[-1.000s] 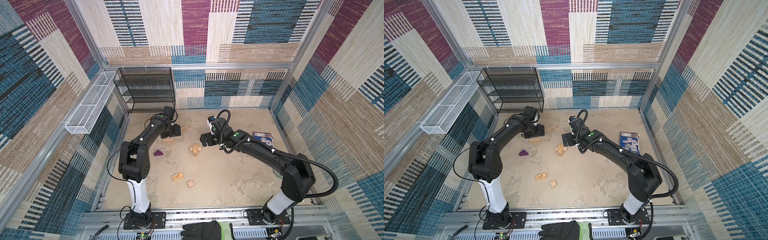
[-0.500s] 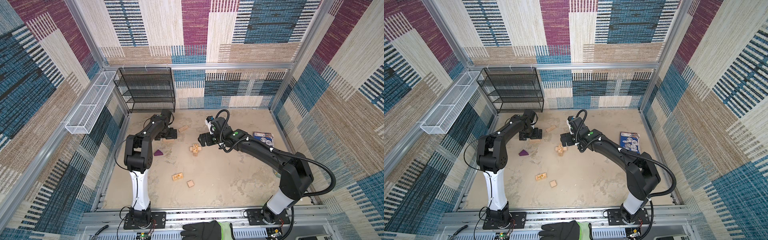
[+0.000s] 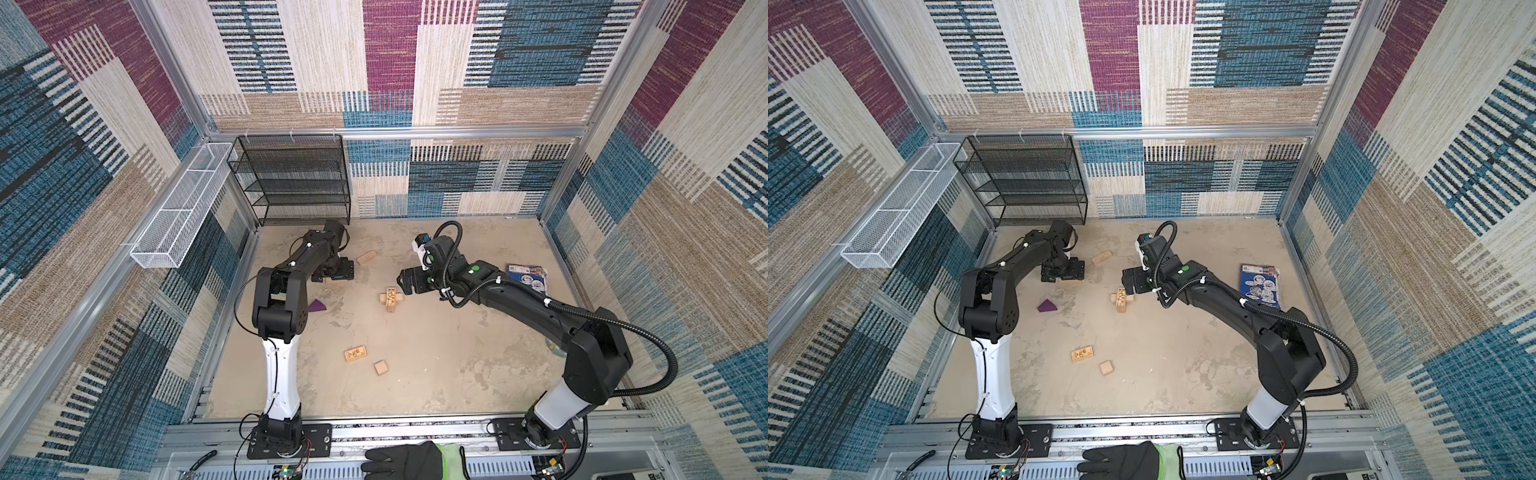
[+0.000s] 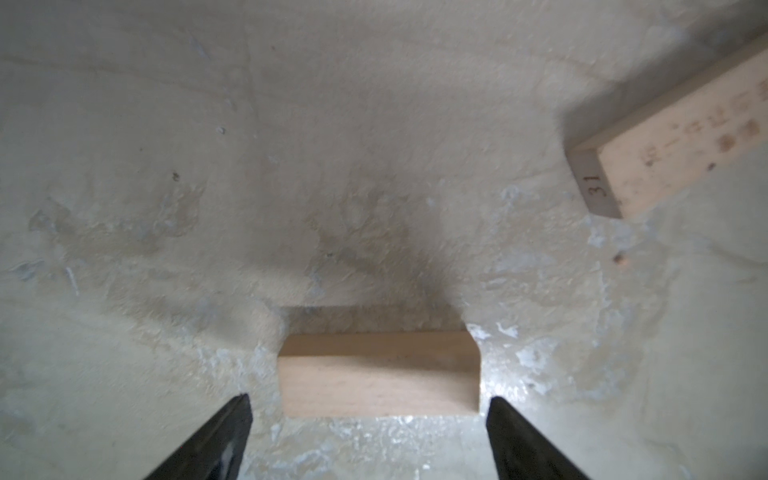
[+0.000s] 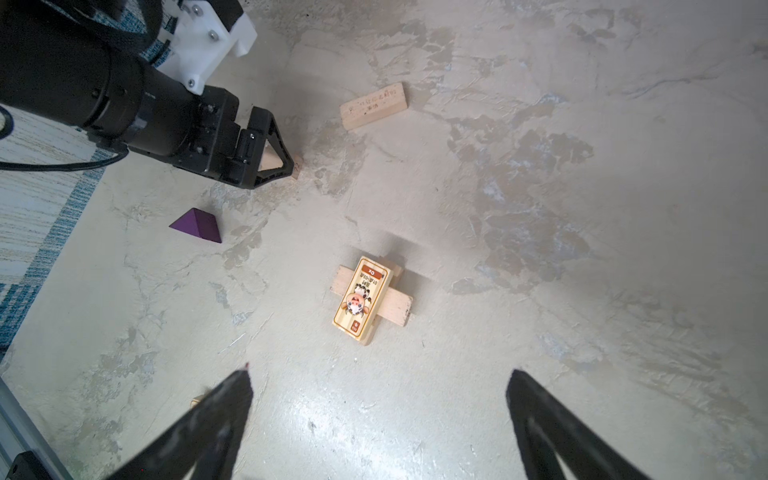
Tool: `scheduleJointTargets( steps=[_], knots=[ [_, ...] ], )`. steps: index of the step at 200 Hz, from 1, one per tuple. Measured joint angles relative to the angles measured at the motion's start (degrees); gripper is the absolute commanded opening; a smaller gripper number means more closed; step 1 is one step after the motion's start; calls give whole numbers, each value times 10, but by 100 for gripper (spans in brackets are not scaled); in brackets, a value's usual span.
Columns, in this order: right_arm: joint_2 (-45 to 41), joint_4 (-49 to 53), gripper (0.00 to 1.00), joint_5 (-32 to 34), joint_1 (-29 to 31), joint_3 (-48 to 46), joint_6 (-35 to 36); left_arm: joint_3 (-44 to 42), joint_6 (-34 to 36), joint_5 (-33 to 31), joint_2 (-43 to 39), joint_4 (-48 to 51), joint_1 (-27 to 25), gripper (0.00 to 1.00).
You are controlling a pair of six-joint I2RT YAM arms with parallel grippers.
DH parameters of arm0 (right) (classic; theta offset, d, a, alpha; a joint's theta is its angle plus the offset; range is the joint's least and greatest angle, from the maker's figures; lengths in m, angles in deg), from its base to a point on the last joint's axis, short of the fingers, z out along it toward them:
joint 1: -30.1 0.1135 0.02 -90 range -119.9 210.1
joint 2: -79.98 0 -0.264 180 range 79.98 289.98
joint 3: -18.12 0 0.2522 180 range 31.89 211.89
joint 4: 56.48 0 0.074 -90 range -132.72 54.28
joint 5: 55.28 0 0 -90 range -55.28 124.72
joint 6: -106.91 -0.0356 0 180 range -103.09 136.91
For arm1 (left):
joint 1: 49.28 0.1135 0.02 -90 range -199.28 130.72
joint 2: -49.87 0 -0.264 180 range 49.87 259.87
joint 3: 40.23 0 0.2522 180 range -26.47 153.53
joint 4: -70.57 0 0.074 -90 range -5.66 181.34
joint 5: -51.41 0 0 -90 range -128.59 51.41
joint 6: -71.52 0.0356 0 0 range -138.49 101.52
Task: Build the wood block tower
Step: 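Lower the open left gripper over the plain wooden block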
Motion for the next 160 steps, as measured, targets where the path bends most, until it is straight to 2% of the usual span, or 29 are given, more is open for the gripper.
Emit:
scheduleJointTargets(
  steps=[108,138,160],
  knots=[
    [6,-4,98,1,0,2,-2,23,2,14,23,11,0,77],
    [10,-4,98,1,0,5,-2,23,3,14,23,11,0,78],
    [12,-4,98,0,0,6,-2,23,4,14,23,11,0,83]
  ],
)
